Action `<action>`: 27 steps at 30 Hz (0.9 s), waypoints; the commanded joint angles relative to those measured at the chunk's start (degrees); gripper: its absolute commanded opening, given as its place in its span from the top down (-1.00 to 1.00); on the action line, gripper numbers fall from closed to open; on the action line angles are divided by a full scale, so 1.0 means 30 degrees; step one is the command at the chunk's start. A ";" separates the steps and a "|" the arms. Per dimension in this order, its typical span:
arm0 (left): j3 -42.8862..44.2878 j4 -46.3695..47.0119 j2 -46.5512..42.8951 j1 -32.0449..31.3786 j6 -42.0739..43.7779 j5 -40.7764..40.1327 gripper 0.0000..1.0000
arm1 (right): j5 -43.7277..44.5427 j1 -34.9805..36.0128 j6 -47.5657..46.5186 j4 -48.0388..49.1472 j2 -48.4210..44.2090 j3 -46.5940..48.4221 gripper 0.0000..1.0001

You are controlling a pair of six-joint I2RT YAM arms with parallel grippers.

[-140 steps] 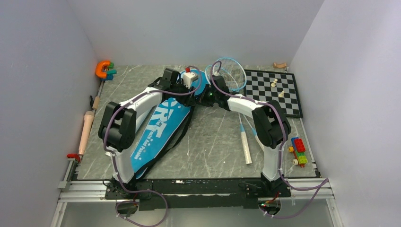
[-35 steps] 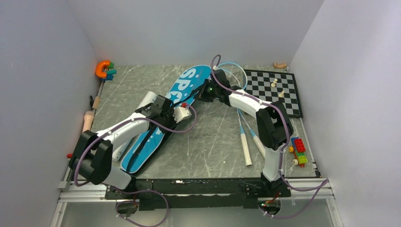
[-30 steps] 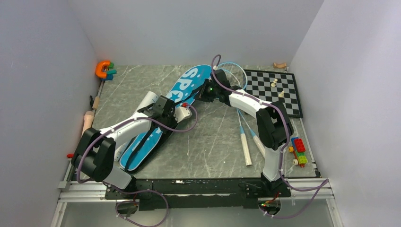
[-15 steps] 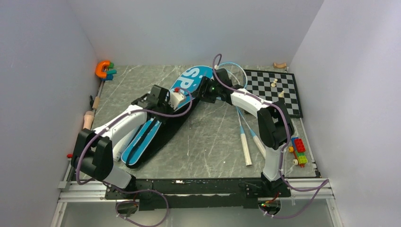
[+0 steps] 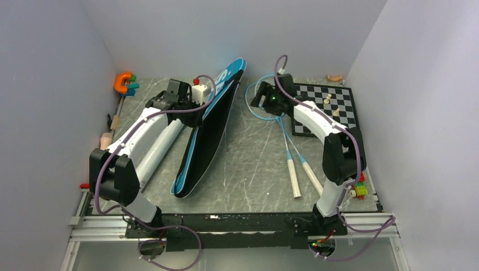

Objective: Pack up the badminton gear

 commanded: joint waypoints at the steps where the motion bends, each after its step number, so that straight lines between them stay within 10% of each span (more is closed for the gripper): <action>1: 0.1190 -0.0318 -0.0056 0.0056 -0.1620 0.1575 1.00 | 0.4226 -0.1359 -0.1888 -0.2862 -0.0215 0.0846 -0.61; 27: 0.0287 -0.0317 -0.1042 0.0052 -0.1367 0.1568 1.00 | 0.5155 -0.2713 -0.2246 -0.2107 -0.1763 -0.6091 -0.04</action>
